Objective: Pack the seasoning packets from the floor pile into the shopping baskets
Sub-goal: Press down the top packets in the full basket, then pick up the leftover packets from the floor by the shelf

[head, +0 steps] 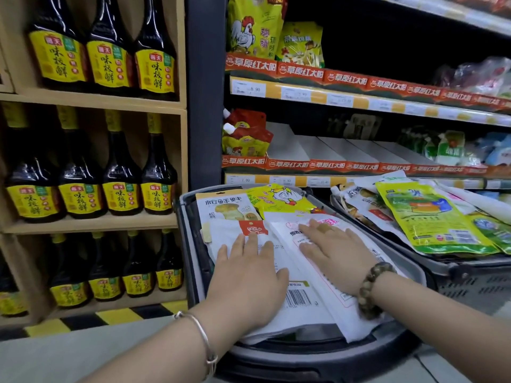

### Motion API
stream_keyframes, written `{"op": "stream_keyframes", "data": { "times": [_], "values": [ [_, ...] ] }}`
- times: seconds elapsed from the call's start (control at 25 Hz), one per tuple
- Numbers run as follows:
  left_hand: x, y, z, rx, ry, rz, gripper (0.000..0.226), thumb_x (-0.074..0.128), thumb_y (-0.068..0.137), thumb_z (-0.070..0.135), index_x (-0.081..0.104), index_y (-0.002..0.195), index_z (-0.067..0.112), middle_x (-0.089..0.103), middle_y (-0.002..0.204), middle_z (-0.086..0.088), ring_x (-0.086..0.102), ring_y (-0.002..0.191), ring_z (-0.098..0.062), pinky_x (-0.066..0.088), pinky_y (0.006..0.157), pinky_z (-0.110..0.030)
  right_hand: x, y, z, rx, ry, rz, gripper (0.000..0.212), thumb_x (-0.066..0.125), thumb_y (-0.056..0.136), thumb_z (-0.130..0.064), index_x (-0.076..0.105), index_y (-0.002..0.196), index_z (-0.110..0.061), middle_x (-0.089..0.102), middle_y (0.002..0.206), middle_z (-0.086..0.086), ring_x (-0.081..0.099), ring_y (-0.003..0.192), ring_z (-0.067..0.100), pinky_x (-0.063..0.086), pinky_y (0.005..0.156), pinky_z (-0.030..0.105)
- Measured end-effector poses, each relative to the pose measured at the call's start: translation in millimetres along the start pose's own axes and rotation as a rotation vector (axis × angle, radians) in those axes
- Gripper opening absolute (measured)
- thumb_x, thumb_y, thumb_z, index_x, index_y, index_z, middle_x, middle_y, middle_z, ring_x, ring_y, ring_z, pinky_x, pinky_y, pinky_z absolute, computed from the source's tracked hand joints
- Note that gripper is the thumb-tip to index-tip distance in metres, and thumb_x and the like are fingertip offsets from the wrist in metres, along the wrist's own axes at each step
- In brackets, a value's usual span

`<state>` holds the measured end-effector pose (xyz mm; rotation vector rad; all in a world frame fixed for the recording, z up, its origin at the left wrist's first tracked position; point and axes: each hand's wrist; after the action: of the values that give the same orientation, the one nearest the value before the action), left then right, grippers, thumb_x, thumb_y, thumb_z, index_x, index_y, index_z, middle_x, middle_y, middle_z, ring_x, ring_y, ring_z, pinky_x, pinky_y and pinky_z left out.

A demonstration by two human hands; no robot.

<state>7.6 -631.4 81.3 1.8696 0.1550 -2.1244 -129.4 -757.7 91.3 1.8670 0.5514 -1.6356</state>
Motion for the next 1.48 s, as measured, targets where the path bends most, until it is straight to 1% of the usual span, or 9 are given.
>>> {"op": "stream_keyframes", "data": {
  "times": [0.24,0.44,0.56,0.68,0.8,0.88,1.0,1.32,1.48],
  "values": [
    [4,1,3,0.005,0.036,-0.06,0.065,0.014,0.098,0.051,-0.005,0.152,0.019,-0.015,0.158,-0.01,-0.015,0.146,-0.026,-0.006,0.116,-0.044,7,-2,-2,-0.012,-0.055,0.056,0.052,0.02,0.096,-0.049,0.016,0.146,-0.036,0.014,0.156,-0.005,0.01,0.142,0.01,0.003,0.115,0.042],
    [4,0,4,0.01,0.0,-0.051,0.065,0.015,0.098,0.052,-0.003,0.152,0.02,-0.013,0.159,-0.008,-0.013,0.146,-0.024,-0.005,0.116,-0.042,2,-1,-3,-0.02,-0.05,0.036,0.052,0.023,0.096,-0.049,0.017,0.146,-0.036,0.015,0.156,-0.005,0.011,0.142,0.01,0.005,0.114,0.041],
    [1,-1,-1,0.038,-0.122,0.014,0.062,0.026,0.097,0.05,0.013,0.151,0.021,0.002,0.16,-0.006,0.0,0.147,-0.02,0.001,0.117,-0.04,-8,5,-6,-0.05,-0.025,0.002,0.055,0.03,0.095,-0.048,0.017,0.146,-0.033,0.021,0.154,-0.002,0.024,0.139,0.014,0.019,0.114,0.039],
    [-5,-10,-19,0.056,-0.31,0.198,0.049,0.04,0.095,0.042,0.038,0.14,0.023,0.035,0.149,0.001,0.029,0.137,-0.018,0.02,0.113,-0.034,-23,16,-28,-0.09,-0.007,0.039,0.061,0.04,0.093,-0.047,0.018,0.147,-0.028,0.034,0.148,0.002,0.04,0.13,0.02,0.036,0.102,0.034],
    [-21,-36,-64,-0.025,-0.432,0.315,0.041,0.047,0.092,0.036,0.046,0.133,0.028,0.048,0.137,0.006,0.044,0.125,-0.016,0.032,0.105,-0.033,-29,23,-83,-0.18,0.012,0.063,0.06,0.044,0.091,-0.049,0.025,0.145,-0.028,0.042,0.142,0.003,0.044,0.125,0.022,0.038,0.098,0.035],
    [-31,-57,-106,-0.054,-0.382,0.34,0.039,0.048,0.091,0.035,0.048,0.13,0.03,0.051,0.131,0.006,0.048,0.121,-0.018,0.036,0.101,-0.034,-28,26,-129,-0.273,-0.021,0.09,0.054,0.042,0.092,-0.047,0.03,0.142,-0.028,0.046,0.138,0.003,0.047,0.121,0.024,0.04,0.096,0.036],
    [-38,-102,-180,-0.124,-0.32,0.297,0.042,0.049,0.091,0.037,0.045,0.133,0.031,0.047,0.137,0.007,0.045,0.124,-0.018,0.036,0.101,-0.034,-15,25,-209,-0.395,-0.088,0.105,0.05,0.037,0.093,-0.046,0.033,0.14,-0.029,0.05,0.132,0.004,0.051,0.115,0.027,0.045,0.089,0.039],
    [-36,-215,-383,-0.436,-0.207,0.324,0.041,0.048,0.091,0.035,0.045,0.131,0.026,0.049,0.134,0.002,0.05,0.119,-0.021,0.039,0.097,-0.036,64,21,-446,-0.581,-0.048,-0.011,0.056,0.043,0.09,-0.047,0.031,0.141,-0.028,0.044,0.139,0.002,0.048,0.121,0.024,0.04,0.093,0.037],
    [-36,-288,-467,-0.593,-0.141,0.324,0.04,0.047,0.091,0.036,0.044,0.13,0.026,0.049,0.131,0.001,0.048,0.12,-0.024,0.037,0.093,-0.034,90,14,-564,-0.652,-0.029,-0.066,0.047,0.044,0.089,-0.046,0.042,0.132,-0.025,0.05,0.131,0.004,0.052,0.116,0.026,0.041,0.091,0.037]
  ]
}}
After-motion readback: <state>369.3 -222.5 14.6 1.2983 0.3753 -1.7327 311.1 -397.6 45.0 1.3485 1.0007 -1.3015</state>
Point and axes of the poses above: each hand's wrist, its own y-axis towards the middle knuckle, its own x-axis out of the palm, z = x × y
